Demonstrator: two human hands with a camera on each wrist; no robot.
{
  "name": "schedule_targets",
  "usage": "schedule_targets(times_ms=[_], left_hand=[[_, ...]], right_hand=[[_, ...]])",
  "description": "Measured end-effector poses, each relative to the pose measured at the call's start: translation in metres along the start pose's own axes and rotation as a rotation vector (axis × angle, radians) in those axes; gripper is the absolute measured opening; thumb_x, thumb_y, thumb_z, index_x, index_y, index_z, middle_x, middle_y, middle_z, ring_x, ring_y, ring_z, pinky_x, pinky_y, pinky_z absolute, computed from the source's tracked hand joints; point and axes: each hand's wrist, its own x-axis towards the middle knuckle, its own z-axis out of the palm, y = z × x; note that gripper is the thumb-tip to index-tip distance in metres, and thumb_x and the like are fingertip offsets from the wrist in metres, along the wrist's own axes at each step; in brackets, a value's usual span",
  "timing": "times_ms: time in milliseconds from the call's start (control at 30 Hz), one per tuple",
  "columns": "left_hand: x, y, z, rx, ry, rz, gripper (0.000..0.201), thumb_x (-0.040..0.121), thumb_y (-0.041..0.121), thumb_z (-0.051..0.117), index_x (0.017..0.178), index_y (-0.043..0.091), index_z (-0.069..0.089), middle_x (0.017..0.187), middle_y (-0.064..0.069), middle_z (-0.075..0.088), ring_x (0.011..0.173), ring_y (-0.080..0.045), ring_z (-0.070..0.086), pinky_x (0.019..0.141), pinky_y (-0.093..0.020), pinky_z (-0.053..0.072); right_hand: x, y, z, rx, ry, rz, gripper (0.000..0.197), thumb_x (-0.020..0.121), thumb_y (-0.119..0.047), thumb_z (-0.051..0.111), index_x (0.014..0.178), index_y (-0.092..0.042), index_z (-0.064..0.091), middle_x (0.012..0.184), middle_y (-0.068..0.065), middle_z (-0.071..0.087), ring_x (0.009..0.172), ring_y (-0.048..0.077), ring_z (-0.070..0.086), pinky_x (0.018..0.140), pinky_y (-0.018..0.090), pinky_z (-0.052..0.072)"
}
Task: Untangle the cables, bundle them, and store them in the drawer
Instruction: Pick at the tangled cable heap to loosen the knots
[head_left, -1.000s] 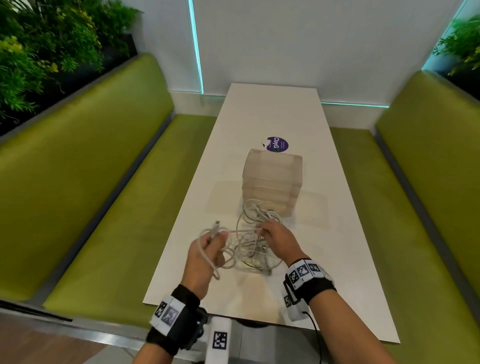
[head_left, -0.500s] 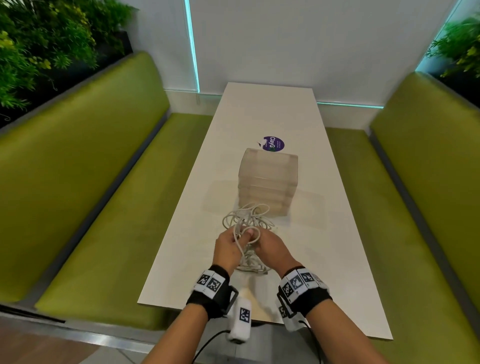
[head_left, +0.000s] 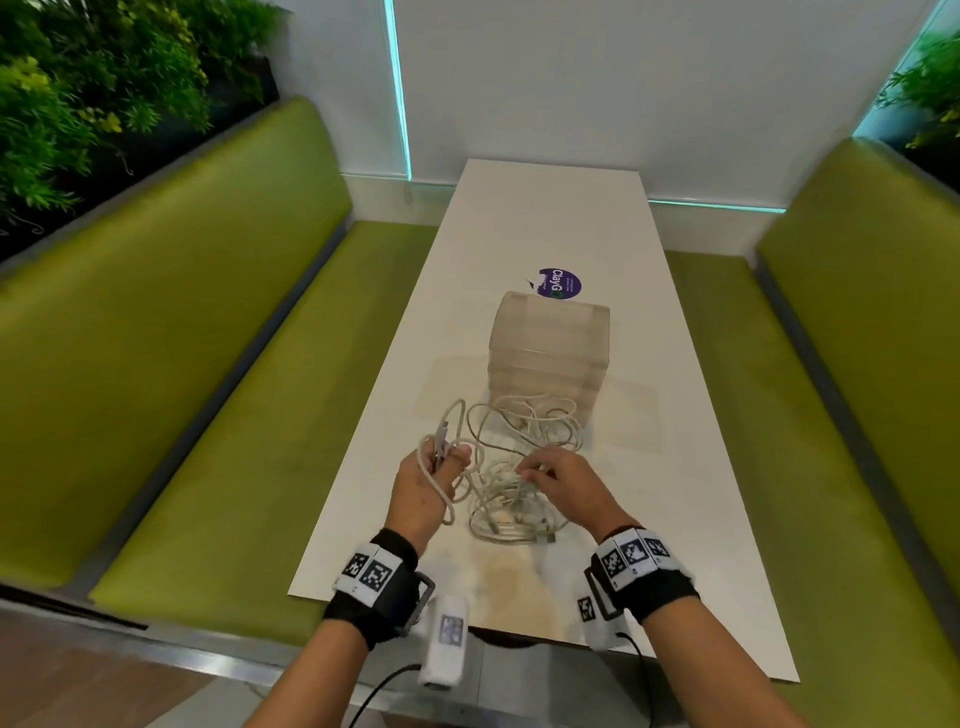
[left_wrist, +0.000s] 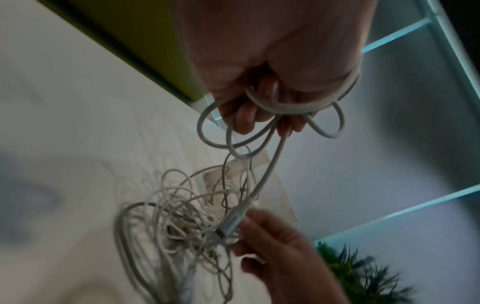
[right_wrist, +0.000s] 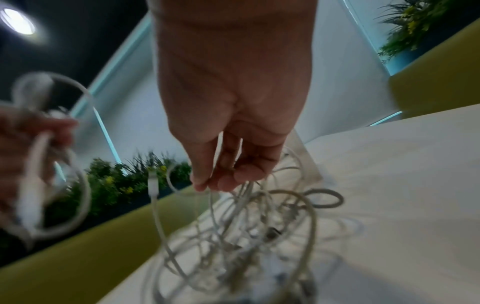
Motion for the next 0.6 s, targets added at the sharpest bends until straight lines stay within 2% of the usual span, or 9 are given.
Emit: schedule_targets(times_ms=[67,100,167,233,300,400,467,533,600], left_hand=[[-0.007,-0.007,-0.002,0.181,-0.102,0.025,0.028,0.093,0.023,0.06,0.08,-0.001,0.054,0.065,0.0,0.047,0.055,-0.009,0.039,0.054,-0.024,0.032],[-0.012,-0.009,-0.003,0.259,-0.155,0.035,0.027,0.093,0.025,0.059,0.076,0.005,0.055,0.063,0.003,0.047,0.053,-0.006,0.039,0.053,-0.02,0.032],[-0.021,-0.016,-0.004,0.375,-0.247,0.049,0.02,0.093,0.024,0.059,0.073,0.023,0.057,0.06,0.013,0.051,0.051,0.003,0.045,0.052,-0.014,0.034],[-0.029,-0.023,-0.005,0.476,-0.327,0.052,0.013,0.093,0.032,0.057,0.083,0.027,0.063,0.071,0.012,0.064,0.064,0.004,0.057,0.059,-0.017,0.043],[-0.034,-0.028,-0.008,0.564,-0.37,0.044,0.025,0.093,0.041,0.055,0.094,0.019,0.066,0.084,0.003,0.071,0.077,-0.011,0.064,0.069,-0.029,0.051],[-0.041,-0.029,-0.015,0.484,-0.401,-0.012,0.021,0.091,0.038,0.059,0.094,0.017,0.06,0.081,0.0,0.069,0.07,-0.011,0.059,0.066,-0.027,0.046],[-0.047,-0.029,-0.022,0.31,-0.448,-0.056,0.02,0.093,0.03,0.058,0.097,0.012,0.053,0.075,-0.001,0.06,0.064,-0.01,0.05,0.064,-0.025,0.042],[-0.053,-0.028,-0.032,0.186,-0.462,-0.047,0.024,0.095,0.03,0.053,0.093,0.008,0.045,0.071,-0.002,0.041,0.062,-0.011,0.037,0.06,-0.026,0.035],[-0.056,-0.027,-0.038,0.188,-0.472,-0.023,0.022,0.098,0.031,0.047,0.089,0.012,0.041,0.071,0.001,0.035,0.062,-0.008,0.034,0.059,-0.025,0.033]], right_hand=[[-0.01,-0.02,-0.002,0.121,-0.01,-0.039,0.015,0.092,-0.019,0.059,0.104,-0.021,0.068,0.102,-0.005,0.066,0.084,0.003,0.06,0.074,0.017,0.045],[-0.017,-0.031,-0.002,0.203,-0.029,-0.053,0.019,0.093,-0.026,0.058,0.11,-0.025,0.066,0.104,-0.007,0.065,0.083,0.002,0.061,0.074,0.017,0.047],[-0.033,-0.052,-0.003,0.37,-0.113,-0.078,0.035,0.089,-0.044,0.058,0.123,-0.035,0.058,0.112,-0.01,0.062,0.089,0.01,0.065,0.078,0.021,0.052],[-0.045,-0.064,-0.003,0.431,-0.202,-0.09,0.047,0.084,-0.053,0.06,0.129,-0.043,0.051,0.121,-0.013,0.06,0.098,0.014,0.064,0.084,0.025,0.053],[-0.052,-0.069,-0.003,0.411,-0.219,-0.093,0.034,0.084,-0.04,0.067,0.117,-0.037,0.063,0.113,-0.009,0.066,0.096,0.012,0.065,0.085,0.025,0.052],[-0.057,-0.065,-0.001,0.395,-0.193,-0.09,0.011,0.087,-0.015,0.065,0.094,-0.015,0.074,0.09,0.001,0.072,0.081,0.012,0.065,0.073,0.023,0.052],[-0.064,-0.058,-0.001,0.395,-0.196,-0.062,0.016,0.092,-0.011,0.058,0.088,-0.017,0.073,0.078,-0.001,0.069,0.071,0.01,0.062,0.068,0.03,0.052],[-0.072,-0.051,-0.003,0.402,-0.193,-0.014,0.021,0.093,-0.01,0.055,0.081,-0.022,0.069,0.072,-0.002,0.067,0.069,0.01,0.061,0.072,0.038,0.052],[-0.082,-0.049,-0.004,0.486,-0.249,0.01,0.012,0.09,-0.012,0.056,0.09,-0.018,0.067,0.078,-0.002,0.068,0.076,0.012,0.063,0.075,0.035,0.051]])
